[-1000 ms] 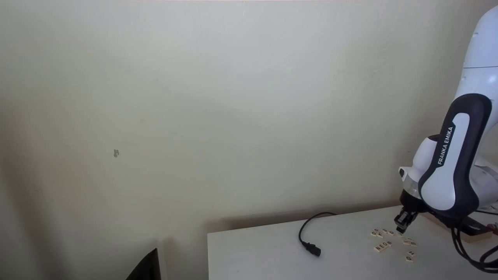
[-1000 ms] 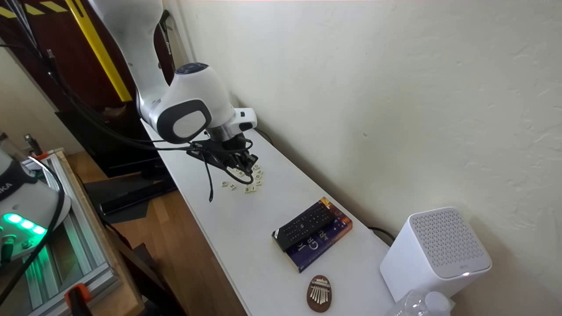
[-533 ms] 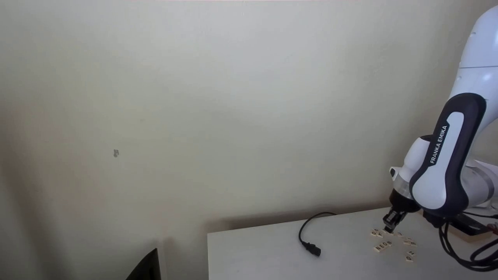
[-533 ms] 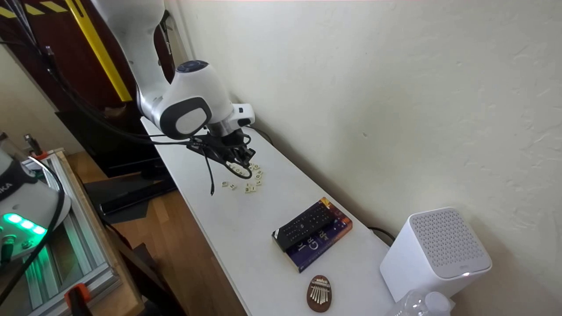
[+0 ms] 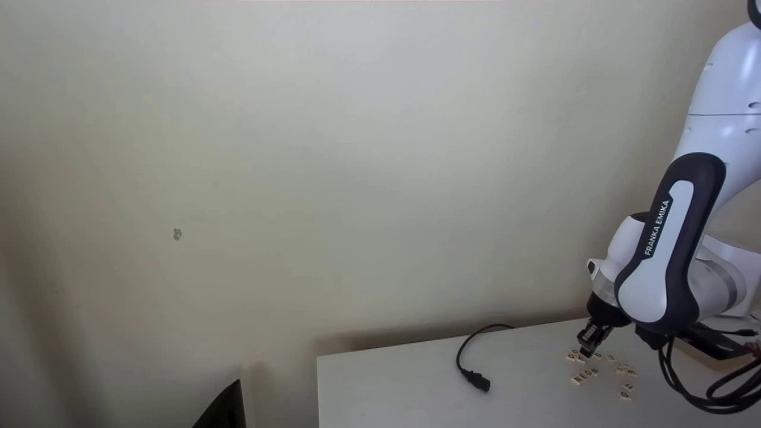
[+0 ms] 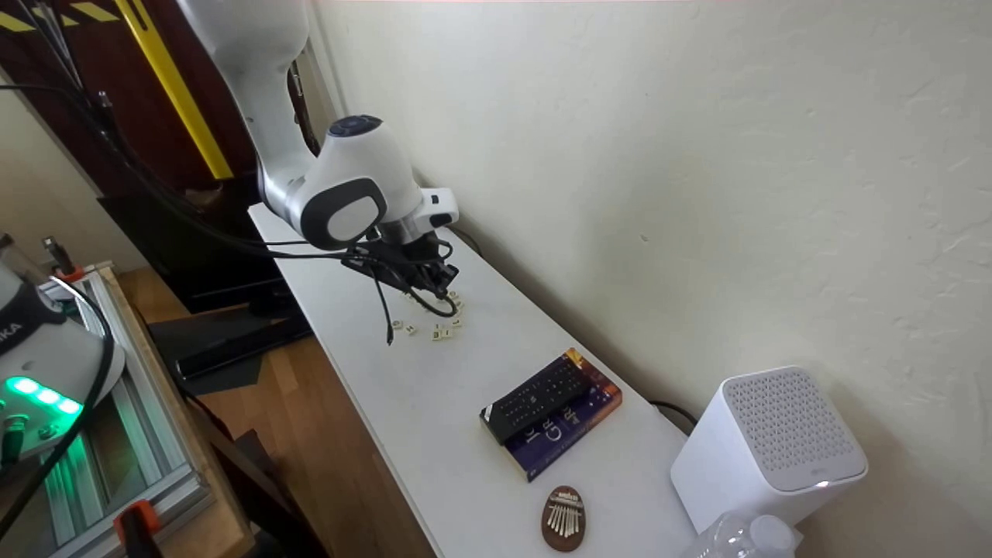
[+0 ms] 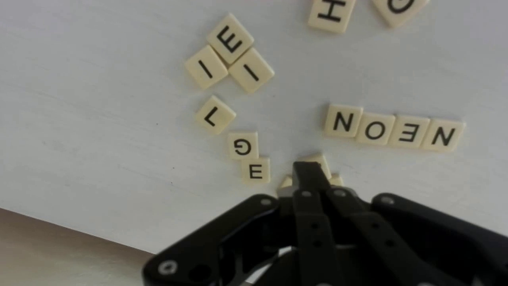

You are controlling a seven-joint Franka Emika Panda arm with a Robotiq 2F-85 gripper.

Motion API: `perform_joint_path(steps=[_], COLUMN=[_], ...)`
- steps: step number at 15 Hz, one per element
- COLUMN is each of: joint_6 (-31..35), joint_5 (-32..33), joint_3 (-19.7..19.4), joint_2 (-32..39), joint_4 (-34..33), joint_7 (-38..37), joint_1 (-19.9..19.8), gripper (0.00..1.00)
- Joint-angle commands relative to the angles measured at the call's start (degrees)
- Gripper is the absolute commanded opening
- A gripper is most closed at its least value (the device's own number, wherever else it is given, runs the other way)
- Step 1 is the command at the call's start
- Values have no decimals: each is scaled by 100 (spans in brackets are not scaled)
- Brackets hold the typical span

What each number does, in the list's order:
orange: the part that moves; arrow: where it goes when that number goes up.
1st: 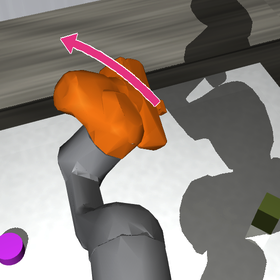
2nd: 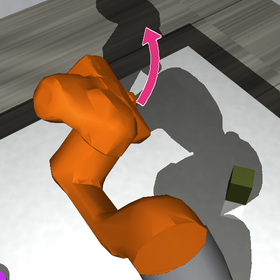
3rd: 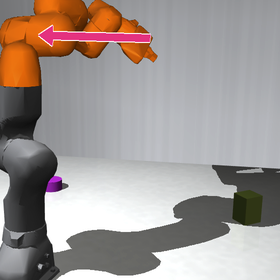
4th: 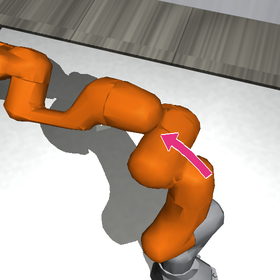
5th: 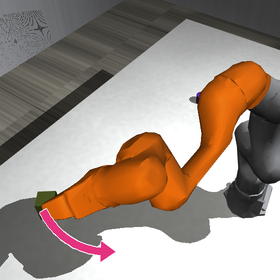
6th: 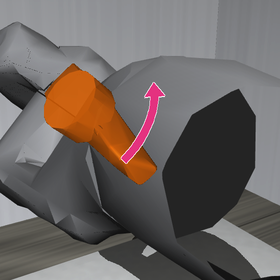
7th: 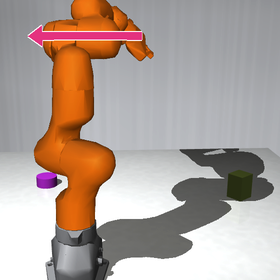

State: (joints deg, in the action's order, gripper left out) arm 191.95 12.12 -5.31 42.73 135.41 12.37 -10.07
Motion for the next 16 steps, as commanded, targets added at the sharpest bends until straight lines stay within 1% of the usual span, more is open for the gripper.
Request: perform_joint_path(steps=[1, 10, 14, 16], joint_6=[-155, -433, -598, -656], joint_5=[-7, -26, -33, -41], joint_3=[145, 284, 402, 419], joint_2=[197, 422, 460, 406], joint_4=[-283, -625, -796, -774], joint_7=[-24, -26, -24, -26], joint_1=[-106, -64, -40, -33], gripper=[0, 0, 0, 0])
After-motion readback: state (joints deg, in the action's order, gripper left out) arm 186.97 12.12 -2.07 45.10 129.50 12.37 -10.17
